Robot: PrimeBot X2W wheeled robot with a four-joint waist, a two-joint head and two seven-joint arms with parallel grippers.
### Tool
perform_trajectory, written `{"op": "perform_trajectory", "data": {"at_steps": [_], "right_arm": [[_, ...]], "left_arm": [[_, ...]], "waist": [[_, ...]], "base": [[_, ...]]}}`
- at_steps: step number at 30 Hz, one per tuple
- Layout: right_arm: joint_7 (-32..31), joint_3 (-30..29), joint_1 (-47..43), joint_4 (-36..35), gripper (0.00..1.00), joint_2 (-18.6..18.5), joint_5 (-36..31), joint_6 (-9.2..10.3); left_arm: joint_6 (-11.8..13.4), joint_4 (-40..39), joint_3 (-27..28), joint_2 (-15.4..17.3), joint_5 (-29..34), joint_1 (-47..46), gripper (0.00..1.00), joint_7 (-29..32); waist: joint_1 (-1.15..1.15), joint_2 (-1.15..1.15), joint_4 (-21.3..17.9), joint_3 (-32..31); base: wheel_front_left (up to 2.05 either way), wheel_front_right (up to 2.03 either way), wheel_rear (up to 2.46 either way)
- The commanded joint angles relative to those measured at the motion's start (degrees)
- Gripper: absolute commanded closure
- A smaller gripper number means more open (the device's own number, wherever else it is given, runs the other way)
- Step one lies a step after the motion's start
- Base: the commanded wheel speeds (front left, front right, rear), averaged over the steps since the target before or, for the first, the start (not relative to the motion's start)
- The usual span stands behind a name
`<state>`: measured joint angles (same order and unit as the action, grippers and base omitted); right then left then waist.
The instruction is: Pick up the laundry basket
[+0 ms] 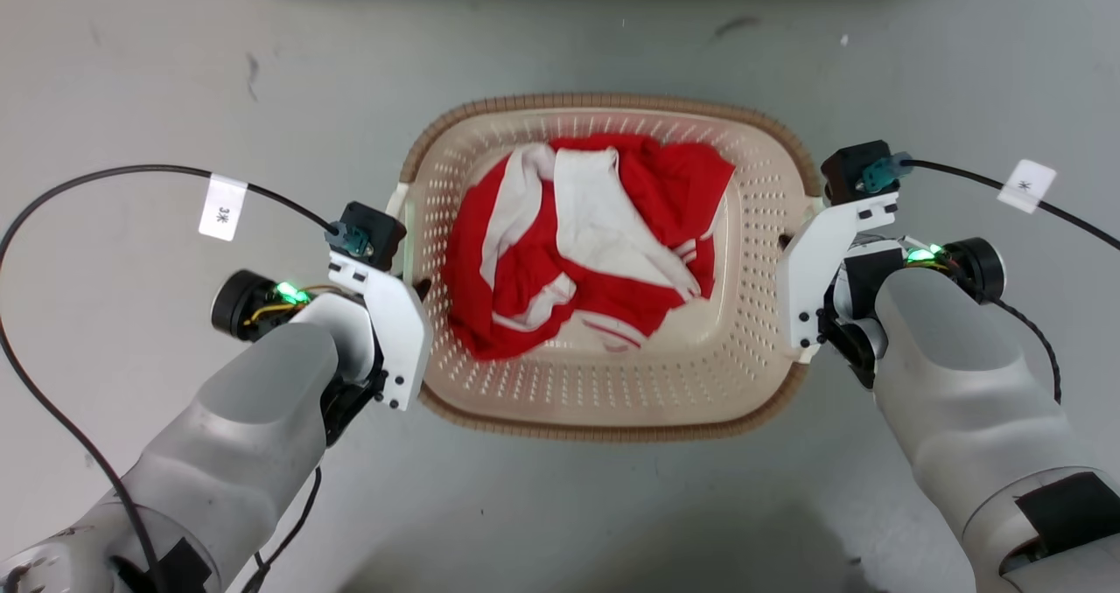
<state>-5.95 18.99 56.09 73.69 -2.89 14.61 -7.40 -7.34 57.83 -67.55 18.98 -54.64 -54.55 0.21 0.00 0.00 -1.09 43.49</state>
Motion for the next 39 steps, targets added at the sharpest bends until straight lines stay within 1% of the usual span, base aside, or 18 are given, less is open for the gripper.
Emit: {"op": "perform_trajectory", "data": {"at_steps": [1, 5, 6, 9, 12, 17, 22, 31, 35, 39], "right_arm": [[-2.3, 0.1, 0.0, -0.1, 1.00, 0.0, -0.7, -0.15], [-8.6, 1.2, -1.2, 0.1, 1.00, -0.1, -2.0, -0.16], [-8.6, 1.2, -1.2, 0.1, 1.00, -0.1, -2.0, -0.16], [-12.7, 2.2, -2.0, 0.0, 1.00, -0.2, -0.9, -0.15], [-16.8, 4.6, -3.4, -0.9, 1.00, -0.2, 0.2, -0.15], [-24.3, 7.9, -5.6, -3.0, 1.00, -0.2, 4.0, -0.16], [-30.8, 11.2, -6.8, -5.5, 1.00, -0.1, 8.0, -0.18], [-36.9, 14.8, -8.1, -6.2, 1.00, 0.0, 12.1, -0.22], [-38.0, 16.0, -8.7, -5.6, 1.00, 0.0, 12.8, -0.22], [-39.4, 17.0, -8.9, -5.5, 1.00, 0.0, 13.9, -0.22]], "left_arm": [[-0.2, -1.4, -1.5, 0.9, -1.6, 1.1, 1.00, 2.2], [-0.2, -4.1, -3.2, 2.9, -5.5, 2.1, 1.00, 6.7], [-0.2, -4.1, -3.2, 2.9, -5.5, 2.1, 1.00, 6.7], [-0.1, -5.9, -4.3, 4.2, -7.3, 2.7, 1.00, 9.9], [-0.1, -7.7, -5.0, 5.7, -9.2, 3.6, 1.00, 13.3], [-0.1, -11.4, -5.5, 7.2, -13.0, 5.0, 1.00, 19.3], [-0.2, -14.6, -5.8, 8.7, -14.4, 5.3, 1.00, 26.0], [-0.2, -17.4, -5.9, 10.1, -16.7, 6.7, 1.00, 33.9], [-0.2, -17.4, -5.9, 9.4, -18.7, 8.5, 1.00, 37.3], [-0.3, -17.5, -6.0, 8.6, -19.3, 9.8, 1.00, 39.9]], "waist": [[0.00, 0.00, -0.2, -4.7], [0.00, 0.00, -0.4, -9.9], [0.00, 0.00, -0.4, -9.9], [0.00, 0.00, -0.5, -14.2], [0.00, 0.00, -0.8, -18.5], [0.00, 0.00, -1.1, -25.4], [0.00, 0.00, -1.4, -30.7], [0.00, 0.00, -1.8, -37.8], [0.00, 0.00, -1.6, -40.5], [0.00, 0.00, -1.4, -42.5]], "base": [[0.00, 0.00, 0.00], [0.00, 0.00, 0.00], [0.00, 0.00, 0.00], [0.00, 0.00, 0.00], [0.00, 0.00, 0.00], [0.00, 0.00, 0.00], [0.00, 0.00, 0.00], [0.00, 0.00, 0.00], [0.00, 0.00, 0.00], [0.00, 0.00, 0.00]]}}
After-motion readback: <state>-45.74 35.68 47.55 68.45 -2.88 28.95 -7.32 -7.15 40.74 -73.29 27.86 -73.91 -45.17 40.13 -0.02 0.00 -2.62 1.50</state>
